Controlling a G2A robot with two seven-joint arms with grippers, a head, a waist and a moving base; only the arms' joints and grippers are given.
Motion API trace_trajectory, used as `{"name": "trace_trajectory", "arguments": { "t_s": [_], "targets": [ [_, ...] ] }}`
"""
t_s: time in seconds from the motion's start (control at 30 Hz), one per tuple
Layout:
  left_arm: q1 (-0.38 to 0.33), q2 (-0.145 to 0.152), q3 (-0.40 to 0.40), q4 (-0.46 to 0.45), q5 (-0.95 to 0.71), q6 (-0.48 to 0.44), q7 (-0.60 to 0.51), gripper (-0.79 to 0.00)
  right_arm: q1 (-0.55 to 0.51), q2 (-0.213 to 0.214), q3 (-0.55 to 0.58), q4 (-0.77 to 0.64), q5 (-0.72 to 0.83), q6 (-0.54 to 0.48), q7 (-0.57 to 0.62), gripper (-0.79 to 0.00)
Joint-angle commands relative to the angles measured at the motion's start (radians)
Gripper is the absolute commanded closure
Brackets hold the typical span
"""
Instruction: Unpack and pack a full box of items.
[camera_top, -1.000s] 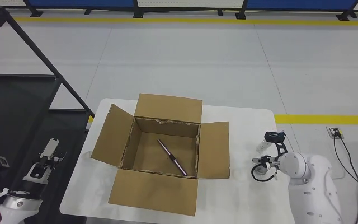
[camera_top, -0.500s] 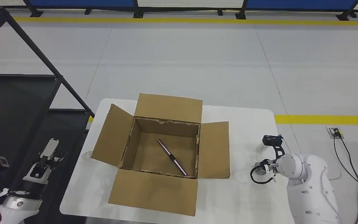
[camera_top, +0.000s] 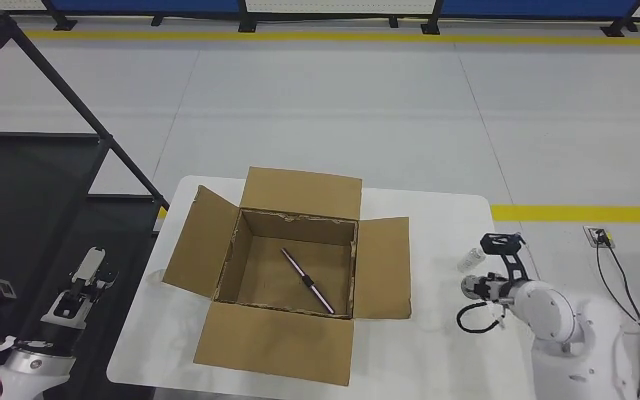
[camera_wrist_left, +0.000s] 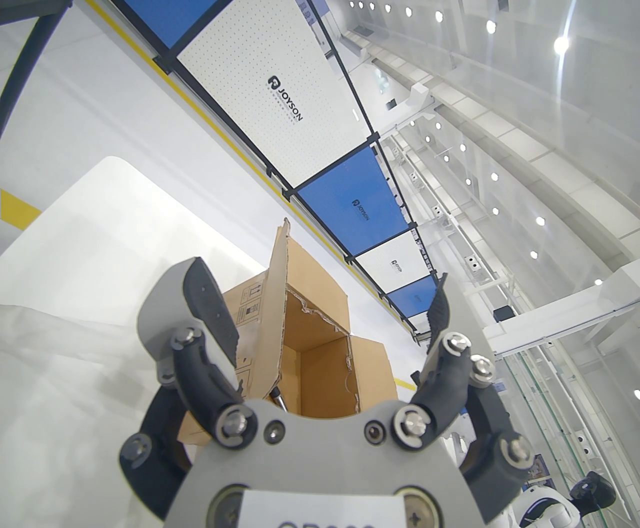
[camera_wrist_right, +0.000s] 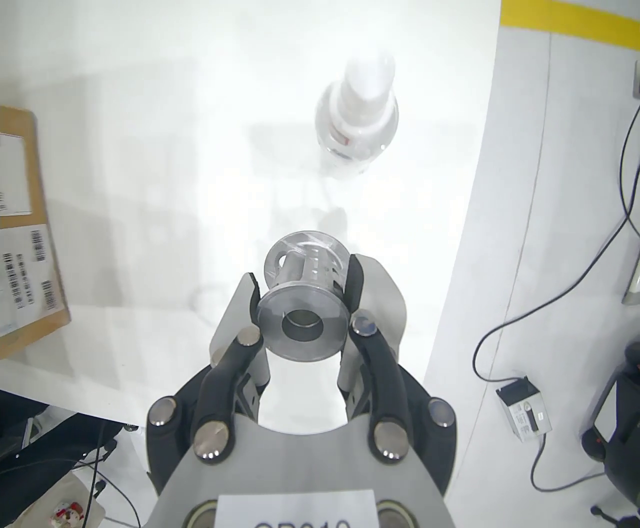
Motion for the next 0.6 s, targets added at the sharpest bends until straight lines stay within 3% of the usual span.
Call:
{"name": "trace_trajectory", "arguments": {
  "t_s": [0.0, 0.13, 0.3, 0.43, 0.57],
  "targets": [
    [0.0, 0.0, 0.0, 0.0, 0.0, 0.0, 0.0, -0.785, -0.054, -0.001, 0.006, -0.13, 0.045, 0.003, -0.05, 0.0],
    [0.0, 0.0, 0.0, 0.0, 0.0, 0.0, 0.0, -0.785, -0.14, -0.002, -0.024, -0.31, 0.107, -0.025, -0.136, 0.0],
    [0.0, 0.0, 0.0, 0.0, 0.0, 0.0, 0.0, -0.785, -0.173, -0.003, -0.132, -0.43, 0.114, -0.043, -0.227, 0.0],
    [0.0, 0.0, 0.0, 0.0, 0.0, 0.0, 0.0, -0.785, -0.147, -0.006, -0.254, -0.453, 0.125, -0.054, -0.286, 0.0],
    [0.0, 0.0, 0.0, 0.0, 0.0, 0.0, 0.0, -0.785, -0.051, -0.013, -0.411, -0.393, 0.103, -0.048, -0.266, 0.0]
  ]
}}
